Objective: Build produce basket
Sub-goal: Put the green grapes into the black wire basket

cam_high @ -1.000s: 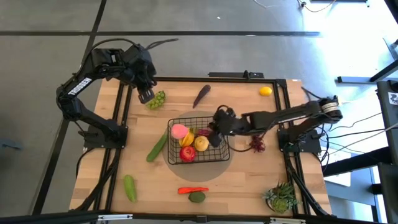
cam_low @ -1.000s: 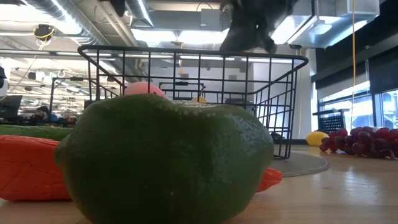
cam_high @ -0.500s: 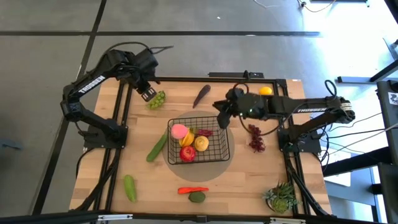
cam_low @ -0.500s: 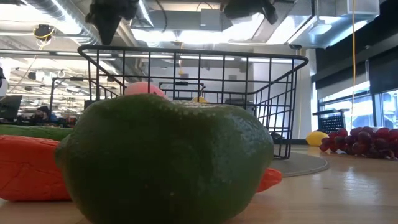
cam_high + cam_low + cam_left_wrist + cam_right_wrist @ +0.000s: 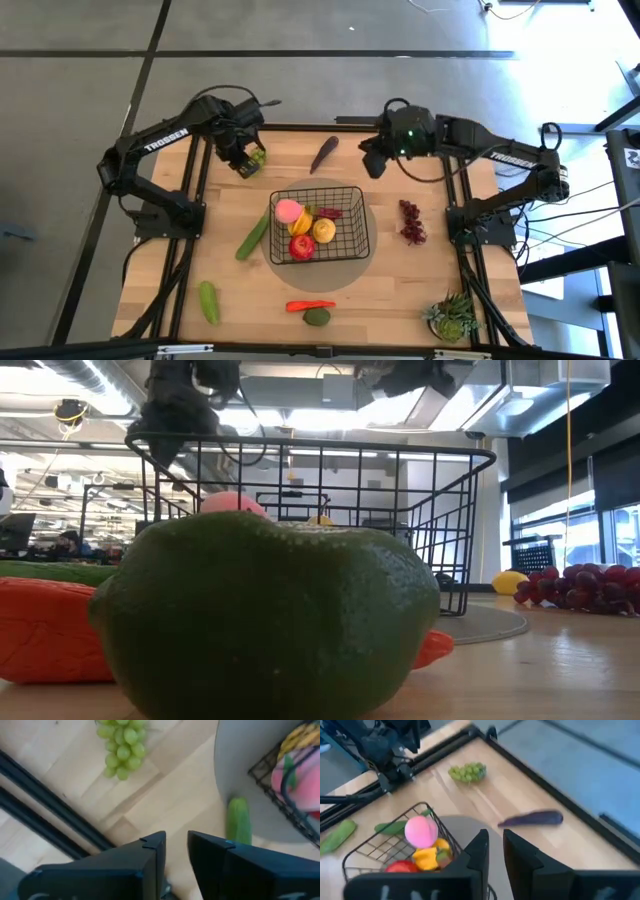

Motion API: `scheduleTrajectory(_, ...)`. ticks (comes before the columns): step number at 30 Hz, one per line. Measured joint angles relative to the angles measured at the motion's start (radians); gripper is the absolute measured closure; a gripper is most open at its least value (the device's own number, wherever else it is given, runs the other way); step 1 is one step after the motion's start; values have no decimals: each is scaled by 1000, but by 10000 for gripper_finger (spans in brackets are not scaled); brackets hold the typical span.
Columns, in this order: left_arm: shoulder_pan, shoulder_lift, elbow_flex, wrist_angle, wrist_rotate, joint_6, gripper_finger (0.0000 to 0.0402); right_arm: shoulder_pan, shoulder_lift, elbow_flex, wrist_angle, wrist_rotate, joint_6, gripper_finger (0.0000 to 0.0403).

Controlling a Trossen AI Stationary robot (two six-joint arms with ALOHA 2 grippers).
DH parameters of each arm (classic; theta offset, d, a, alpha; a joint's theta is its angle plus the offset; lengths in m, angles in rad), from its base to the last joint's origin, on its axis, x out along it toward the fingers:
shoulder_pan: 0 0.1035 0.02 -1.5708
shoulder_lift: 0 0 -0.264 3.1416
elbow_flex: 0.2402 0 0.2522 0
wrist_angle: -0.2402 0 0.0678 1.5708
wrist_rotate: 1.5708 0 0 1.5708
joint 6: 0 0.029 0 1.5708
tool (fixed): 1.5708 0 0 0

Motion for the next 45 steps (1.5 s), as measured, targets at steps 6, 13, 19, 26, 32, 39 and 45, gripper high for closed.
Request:
scheduleTrajectory(6,18,0,-13,81,1,-22,333,-121,2,-3,-146,-156,26,351)
scheduleTrajectory(13,48,0,-13,189,-76,-19,333,-181,0,-3,-151,-179,-1,351)
scheduleTrajectory(19,86,38,-14,214,-63,-19,333,-192,0,-3,-150,-179,-7,351)
scheduleTrajectory(26,147,151,-14,257,-50,47,333,-191,0,-3,-150,-176,-29,351)
scheduleTrajectory(32,186,264,-14,341,-56,88,333,-191,0,-3,-150,-176,-51,351)
scheduleTrajectory(39,242,357,-14,455,-29,205,333,-191,0,-3,-144,-168,-53,351)
scheduleTrajectory(45,273,428,-14,430,-4,258,333,-195,0,-3,-144,-161,-53,351)
